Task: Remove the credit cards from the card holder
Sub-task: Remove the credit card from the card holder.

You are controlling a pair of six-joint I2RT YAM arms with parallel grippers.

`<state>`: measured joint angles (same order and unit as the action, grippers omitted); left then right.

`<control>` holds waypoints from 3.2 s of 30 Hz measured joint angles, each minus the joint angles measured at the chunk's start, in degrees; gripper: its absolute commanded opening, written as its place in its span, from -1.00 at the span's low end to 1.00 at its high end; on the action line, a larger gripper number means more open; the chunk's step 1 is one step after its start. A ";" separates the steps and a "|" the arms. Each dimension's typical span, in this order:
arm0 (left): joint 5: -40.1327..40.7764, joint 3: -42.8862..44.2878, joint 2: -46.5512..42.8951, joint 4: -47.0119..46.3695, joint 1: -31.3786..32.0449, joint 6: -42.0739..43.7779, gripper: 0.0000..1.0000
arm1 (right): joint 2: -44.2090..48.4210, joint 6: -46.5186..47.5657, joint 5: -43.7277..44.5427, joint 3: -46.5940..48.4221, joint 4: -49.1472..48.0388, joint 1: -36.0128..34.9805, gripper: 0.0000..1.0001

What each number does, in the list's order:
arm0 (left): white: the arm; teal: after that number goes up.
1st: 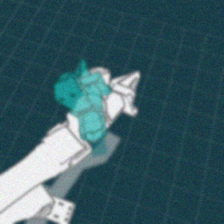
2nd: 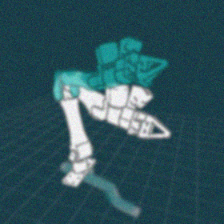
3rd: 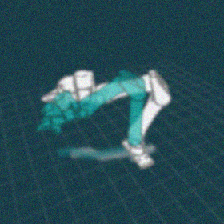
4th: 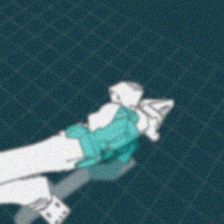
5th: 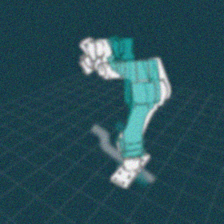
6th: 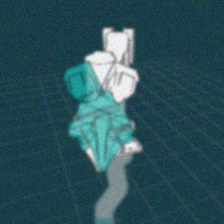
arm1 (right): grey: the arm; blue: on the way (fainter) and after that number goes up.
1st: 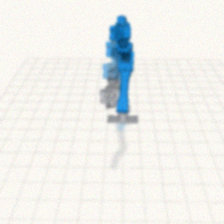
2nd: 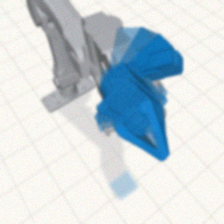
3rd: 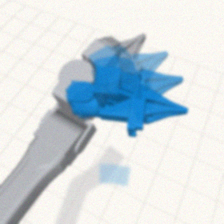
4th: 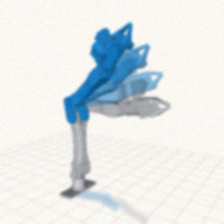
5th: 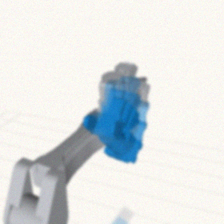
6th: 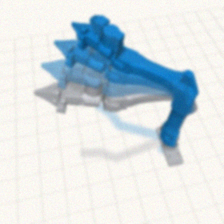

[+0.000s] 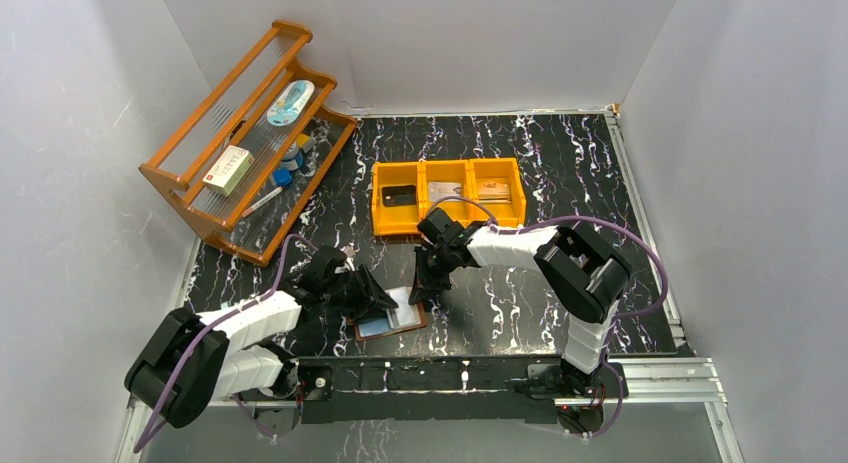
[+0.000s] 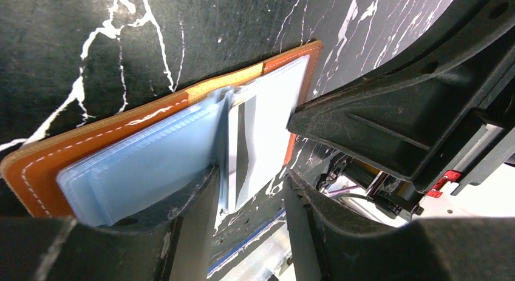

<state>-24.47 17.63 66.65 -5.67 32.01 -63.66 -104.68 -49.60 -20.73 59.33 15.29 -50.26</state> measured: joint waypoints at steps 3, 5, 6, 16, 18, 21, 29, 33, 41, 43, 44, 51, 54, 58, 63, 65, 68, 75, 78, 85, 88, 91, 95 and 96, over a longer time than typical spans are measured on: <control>0.02 -1.22 -0.48 -1.77 -0.02 -1.53 -0.31 | 0.00 0.00 -0.07 0.00 -0.04 0.00 -1.00; 0.59 -2.82 -1.51 -3.28 -0.02 -2.93 -0.45 | 0.00 -0.24 -0.15 -0.17 -0.28 0.04 -1.00; 1.05 -4.00 -2.29 -4.22 -0.02 -3.72 -0.49 | 0.02 -0.48 -0.33 -0.31 -0.42 0.13 -1.00; 2.71 -13.49 -4.33 -19.98 0.00 -12.11 -0.65 | 0.02 -1.64 -1.60 -1.29 -1.97 0.70 -1.00; 2.36 -13.51 -2.49 -22.01 0.00 -12.48 -0.68 | 0.04 -1.68 -1.73 -1.38 -2.08 0.81 -1.00; 1.90 -14.03 -0.11 -25.49 0.00 -13.27 -0.69 | 0.07 -1.66 -1.79 -1.38 -1.99 1.31 -1.00; 3.10 -16.41 -0.26 -30.14 0.09 -14.97 -0.74 | 0.07 -1.66 -1.95 -1.46 -2.08 1.38 -1.00; 3.39 -16.74 0.02 -30.80 0.17 -14.88 -1.00 | 0.07 -1.66 -2.03 -1.53 -2.23 1.40 -1.00; 2.71 -16.92 3.50 -35.47 0.20 -13.86 -0.78 | 0.17 -1.62 -2.36 -1.90 -2.75 1.84 -1.00; 2.60 -16.92 4.13 -36.39 0.20 -13.49 -0.76 | 0.24 -1.64 -2.40 -2.05 -2.91 1.90 -1.00; 2.54 -16.92 4.31 -36.79 0.20 -13.33 -0.81 | 0.28 -1.62 -2.38 -2.12 -3.04 1.90 -1.00; 2.03 -15.98 5.62 -37.20 0.20 -11.15 -1.00 | 0.46 -1.49 -2.05 -2.19 -3.02 2.12 -1.00; 2.08 -15.85 5.62 -37.00 0.20 -10.73 -1.00 | 0.55 -1.51 -1.84 -2.19 -2.86 2.19 -1.00; 3.34 -15.85 3.04 -34.42 0.22 -9.94 -1.00 | 1.05 -1.73 -1.46 -2.75 -3.04 2.34 -1.00; 7.32 -14.69 -4.55 -25.59 0.20 -6.99 -1.00 | 1.86 -2.29 -0.96 -3.87 -3.30 3.28 -1.00; 8.79 -14.23 -7.78 -22.12 0.20 -5.73 -1.00 | 2.03 -2.34 -0.72 -4.26 -3.15 3.72 -1.00; 9.73 -13.97 -10.01 -19.23 0.13 -4.33 -1.00 | 2.38 -2.54 -0.85 -4.76 -3.45 3.80 -0.98; 7.13 -11.76 -3.54 -22.51 0.09 -2.43 -0.39 | 2.43 -2.49 -1.07 -4.83 -3.56 3.98 -1.00; 5.60 -9.90 0.26 -25.66 0.09 -2.21 -0.23 | 2.43 -2.49 -1.22 -5.05 -3.85 4.02 -1.00; 4.74 -5.66 6.69 -26.91 0.02 -0.87 -0.33 | 2.43 -2.54 -2.01 -5.46 -4.22 4.13 -1.00; 4.68 -5.51 8.70 -27.78 -0.26 -1.29 -0.47 | 2.43 -2.54 -2.14 -5.51 -4.22 4.22 -1.00; 4.50 -5.57 9.94 -28.74 -0.42 -1.79 -0.60 | 2.43 -2.51 -2.38 -5.55 -4.00 4.50 -1.00; 4.09 -6.03 12.39 -31.65 -0.74 -2.89 -0.81 | 2.43 -2.51 -2.67 -5.55 -3.54 4.76 -1.00; 3.96 -6.05 13.09 -32.35 -0.79 -3.15 -0.82 | 2.43 -2.49 -2.82 -5.57 -3.34 4.87 -1.00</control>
<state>-20.51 11.57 79.75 -38.02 31.22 -66.81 -102.26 -52.10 -23.55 53.76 11.94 -45.39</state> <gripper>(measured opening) 0.133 0.011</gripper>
